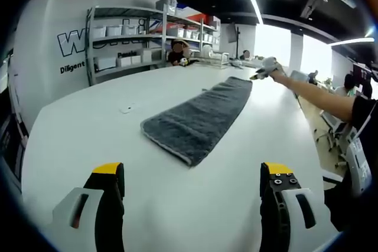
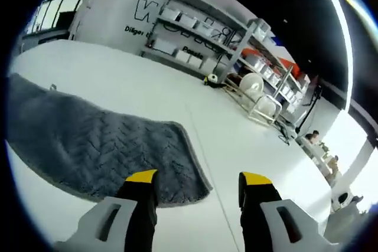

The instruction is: Open the folded towel by lifting each exposed corner and separating the folded layers until the towel lies flat within the target outline without major curled edges

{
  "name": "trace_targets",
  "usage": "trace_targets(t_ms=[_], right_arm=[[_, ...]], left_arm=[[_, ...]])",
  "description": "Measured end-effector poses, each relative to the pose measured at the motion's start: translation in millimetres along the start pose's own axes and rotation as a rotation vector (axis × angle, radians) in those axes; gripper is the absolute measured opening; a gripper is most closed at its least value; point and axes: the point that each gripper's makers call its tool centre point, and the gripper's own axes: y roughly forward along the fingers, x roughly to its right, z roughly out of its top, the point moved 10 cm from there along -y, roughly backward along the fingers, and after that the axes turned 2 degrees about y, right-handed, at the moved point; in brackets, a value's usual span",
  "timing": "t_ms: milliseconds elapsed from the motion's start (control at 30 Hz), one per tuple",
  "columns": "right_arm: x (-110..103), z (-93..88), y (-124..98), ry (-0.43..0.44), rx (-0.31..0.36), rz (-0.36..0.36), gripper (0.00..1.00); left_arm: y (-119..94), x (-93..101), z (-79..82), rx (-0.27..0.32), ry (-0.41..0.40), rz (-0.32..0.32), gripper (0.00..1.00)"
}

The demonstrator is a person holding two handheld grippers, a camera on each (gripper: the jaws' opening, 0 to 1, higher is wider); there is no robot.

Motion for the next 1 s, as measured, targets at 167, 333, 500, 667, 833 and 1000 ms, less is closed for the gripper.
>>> trace_targets(t_ms=[167,333,500,667,833,1000], right_arm=[[-13,7.3,-17,0.061,0.027,0.128,0.69],[-29,11.7,-34,0.035,0.033,0.173,0.83],[-55,17.5,-54,0.043,0.047,0.264,0.98],[-81,23.3,-73,0.011,0.057,0.319,0.99],[-102,27.5,-90,0.017,0.066,0.378,0.99],[-132,31.7,-110,0.037,0.069,0.444,0.99]], left_arm=[[2,-1.6,-1.0,-0.005,-0.005,-0.005,0.94],[3,-3.5,-0.8,-0.004,-0.011,-0.009,0.94],[4,-4.3,-1.4,-0.004,-0.018,-0.009,0.94],[5,-4.9,-3.1,-0.005,-0.026,-0.007,0.94],[5,-5.8,-3.2,-0.006,-0.029,-0.006,0.94],[4,-5.6,-2.8,-0.004,-0.028,-0.008,0.94]])
